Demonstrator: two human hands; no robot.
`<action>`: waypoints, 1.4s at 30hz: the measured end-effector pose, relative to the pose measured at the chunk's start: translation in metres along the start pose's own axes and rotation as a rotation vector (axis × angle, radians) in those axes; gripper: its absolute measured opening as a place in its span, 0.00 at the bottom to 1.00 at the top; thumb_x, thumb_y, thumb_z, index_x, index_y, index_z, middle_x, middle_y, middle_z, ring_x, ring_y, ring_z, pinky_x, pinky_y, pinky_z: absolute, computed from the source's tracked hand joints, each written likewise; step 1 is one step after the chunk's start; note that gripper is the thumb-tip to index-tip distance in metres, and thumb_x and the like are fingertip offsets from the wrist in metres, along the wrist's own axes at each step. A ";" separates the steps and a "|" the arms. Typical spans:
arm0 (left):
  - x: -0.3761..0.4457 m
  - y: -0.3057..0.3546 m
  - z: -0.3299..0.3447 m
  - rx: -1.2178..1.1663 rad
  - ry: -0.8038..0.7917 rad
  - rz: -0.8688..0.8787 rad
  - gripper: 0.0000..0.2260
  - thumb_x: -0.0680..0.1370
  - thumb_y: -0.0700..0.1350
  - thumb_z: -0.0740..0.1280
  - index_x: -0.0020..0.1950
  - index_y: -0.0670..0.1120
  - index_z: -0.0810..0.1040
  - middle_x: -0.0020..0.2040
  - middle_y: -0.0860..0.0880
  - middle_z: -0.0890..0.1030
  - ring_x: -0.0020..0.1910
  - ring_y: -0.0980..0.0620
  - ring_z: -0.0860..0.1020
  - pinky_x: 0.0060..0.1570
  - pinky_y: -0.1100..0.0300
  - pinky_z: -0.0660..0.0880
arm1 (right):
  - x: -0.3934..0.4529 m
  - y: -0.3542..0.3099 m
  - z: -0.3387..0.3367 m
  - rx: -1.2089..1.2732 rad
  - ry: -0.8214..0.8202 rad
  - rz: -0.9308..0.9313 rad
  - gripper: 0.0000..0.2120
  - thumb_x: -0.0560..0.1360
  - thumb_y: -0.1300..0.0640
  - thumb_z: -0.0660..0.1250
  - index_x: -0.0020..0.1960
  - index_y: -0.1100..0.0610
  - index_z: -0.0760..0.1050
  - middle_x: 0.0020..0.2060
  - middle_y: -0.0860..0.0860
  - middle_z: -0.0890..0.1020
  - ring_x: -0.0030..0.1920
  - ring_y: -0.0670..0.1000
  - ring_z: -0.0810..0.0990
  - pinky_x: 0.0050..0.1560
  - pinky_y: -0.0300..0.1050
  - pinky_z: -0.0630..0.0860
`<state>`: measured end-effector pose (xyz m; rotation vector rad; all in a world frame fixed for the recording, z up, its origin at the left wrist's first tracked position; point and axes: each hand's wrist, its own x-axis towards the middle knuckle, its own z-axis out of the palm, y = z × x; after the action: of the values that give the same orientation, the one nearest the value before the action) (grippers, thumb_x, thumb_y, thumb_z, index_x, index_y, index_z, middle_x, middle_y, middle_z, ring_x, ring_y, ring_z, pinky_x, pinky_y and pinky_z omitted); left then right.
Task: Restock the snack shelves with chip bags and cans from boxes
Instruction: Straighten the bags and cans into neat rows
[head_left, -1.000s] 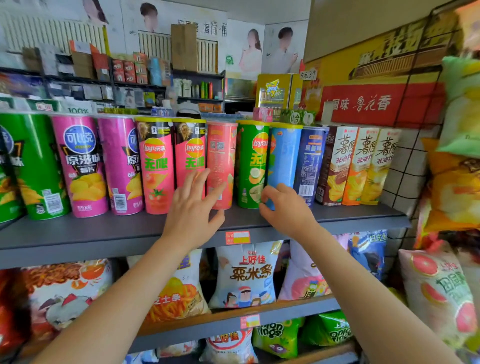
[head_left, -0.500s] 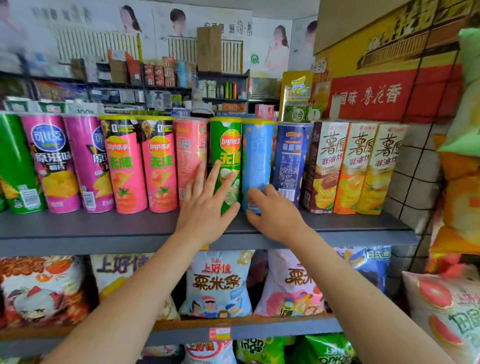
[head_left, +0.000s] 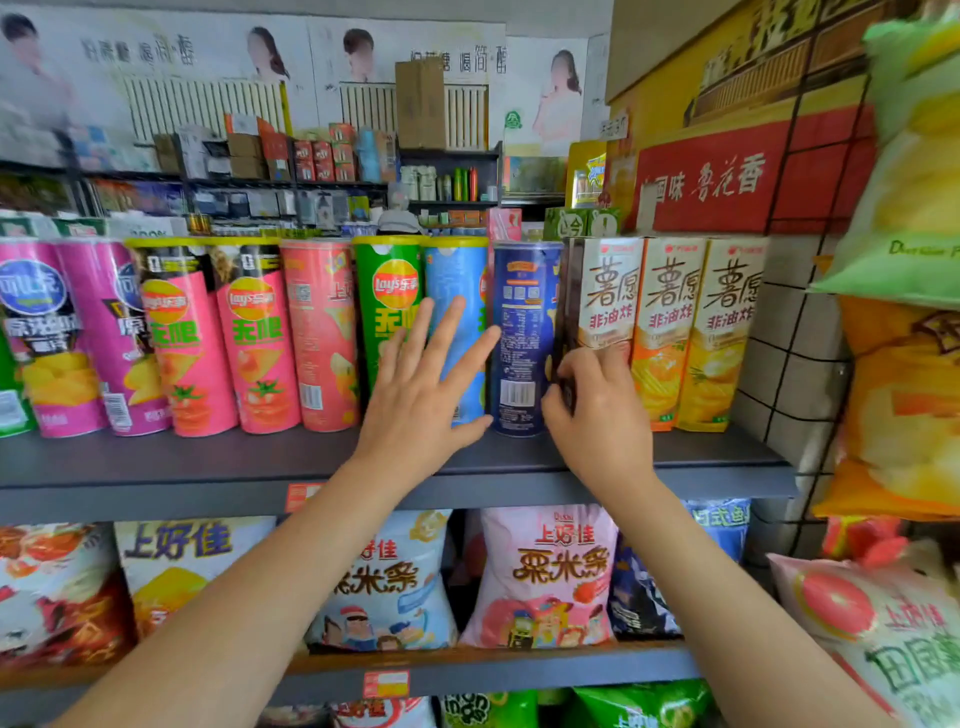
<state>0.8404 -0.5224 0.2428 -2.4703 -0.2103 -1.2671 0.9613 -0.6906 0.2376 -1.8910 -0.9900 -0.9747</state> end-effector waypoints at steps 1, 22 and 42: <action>0.008 0.007 0.004 0.029 -0.002 0.023 0.46 0.68 0.61 0.76 0.81 0.54 0.58 0.81 0.42 0.54 0.80 0.37 0.51 0.73 0.38 0.56 | -0.002 0.010 -0.003 -0.015 0.051 0.003 0.09 0.72 0.59 0.66 0.50 0.61 0.74 0.47 0.59 0.75 0.46 0.63 0.76 0.40 0.55 0.74; 0.027 0.025 0.029 0.184 -0.097 -0.026 0.51 0.64 0.68 0.76 0.81 0.54 0.58 0.81 0.38 0.53 0.79 0.34 0.51 0.72 0.33 0.56 | -0.018 0.059 -0.006 -0.022 -0.015 0.045 0.18 0.72 0.62 0.70 0.61 0.59 0.73 0.49 0.58 0.74 0.45 0.60 0.76 0.40 0.56 0.78; 0.062 0.136 0.025 -0.178 -0.306 -0.191 0.45 0.77 0.50 0.72 0.80 0.62 0.41 0.76 0.35 0.52 0.59 0.37 0.78 0.49 0.49 0.80 | -0.011 0.100 -0.050 -0.056 -0.101 0.519 0.54 0.72 0.49 0.76 0.79 0.41 0.37 0.70 0.62 0.64 0.62 0.67 0.76 0.52 0.60 0.77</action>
<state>0.9350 -0.6403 0.2459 -2.8503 -0.4377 -1.0079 1.0310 -0.7776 0.2203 -2.1106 -0.4825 -0.6083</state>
